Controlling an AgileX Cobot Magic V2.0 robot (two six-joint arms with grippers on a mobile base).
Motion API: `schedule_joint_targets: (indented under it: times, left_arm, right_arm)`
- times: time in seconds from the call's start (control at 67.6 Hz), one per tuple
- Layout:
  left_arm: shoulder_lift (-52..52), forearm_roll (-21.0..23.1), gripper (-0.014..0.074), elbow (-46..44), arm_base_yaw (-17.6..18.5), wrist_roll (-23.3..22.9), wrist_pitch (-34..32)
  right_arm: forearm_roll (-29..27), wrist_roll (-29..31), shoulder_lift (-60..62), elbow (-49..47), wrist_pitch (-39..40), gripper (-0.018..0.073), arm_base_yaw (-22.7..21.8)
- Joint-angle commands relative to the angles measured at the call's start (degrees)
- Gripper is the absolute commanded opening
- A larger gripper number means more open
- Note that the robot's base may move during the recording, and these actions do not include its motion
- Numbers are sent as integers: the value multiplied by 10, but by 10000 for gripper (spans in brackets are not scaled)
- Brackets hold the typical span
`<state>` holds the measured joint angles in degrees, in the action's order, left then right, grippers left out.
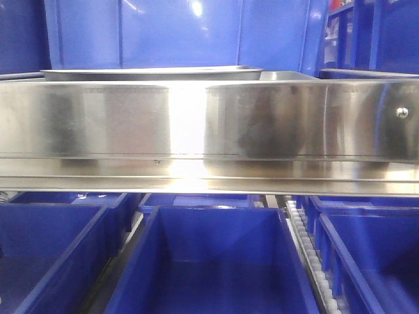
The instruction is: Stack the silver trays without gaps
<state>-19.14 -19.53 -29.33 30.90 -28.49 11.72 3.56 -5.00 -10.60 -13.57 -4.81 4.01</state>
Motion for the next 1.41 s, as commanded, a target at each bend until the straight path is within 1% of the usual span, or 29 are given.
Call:
schedule_joint_targets:
  times: [0.0, 0.044, 0.207, 0.281, 0.37, 0.429, 0.474, 0.533, 1.228, 1.243, 1.288, 1.302, 1.332, 1.362, 1.391]
  left_arm:
    - [4, -2, 0, 1, 3, 3, -6]
    - [4, -2, 0, 1, 3, 3, -6]
    - [4, -2, 0, 1, 3, 3, -6]
    - [4, -2, 0, 1, 3, 3, -6]
    - [4, -2, 0, 1, 3, 3, -6]
    - [5, -2, 0, 1, 3, 3, -6]
    - [4, -2, 0, 1, 3, 3, -7]
    - [4, -2, 0, 1, 3, 3, -7]
    - [4, -2, 0, 1, 3, 3, -7]
    - [4, -7, 0, 1, 3, 3, -7]
    - [6, -47, 0, 1, 1, 3, -7]
    - [8, -66, 0, 1, 1, 3, -9]
    - [11, -89, 0, 1, 1, 4, -7]
    - [12, -100, 0, 5, 1, 4, -7]
    - [17, -98, 0, 10, -2, 7, -5]
  right_arm:
    - [-4, 8, 31, 28, 18, -25, -27]
    - [-4, 8, 48, 45, 18, -25, -33]
    - [-4, 8, 102, 95, -3, -25, -33]
    - [-4, 8, 106, 114, -6, -25, -33]
    - [-4, 8, 106, 136, 20, -25, -33]
    - [-4, 8, 106, 136, 35, -25, -33]
    - [-4, 8, 106, 136, 14, -25, -33]
    - [-4, 8, 106, 136, 10, -25, -33]
    - [-4, 8, 106, 136, 10, -25, -33]
    - [-4, 8, 106, 136, 10, -25, -33]
    - [-4, 8, 106, 136, 10, -25, -33]
    - [-4, 8, 106, 136, 10, -25, -33]
    - [-4, 8, 106, 136, 10, -25, -33]
    - [-4, 8, 106, 136, 10, -25, -33]
    - [-4, 8, 106, 136, 10, -25, -33]
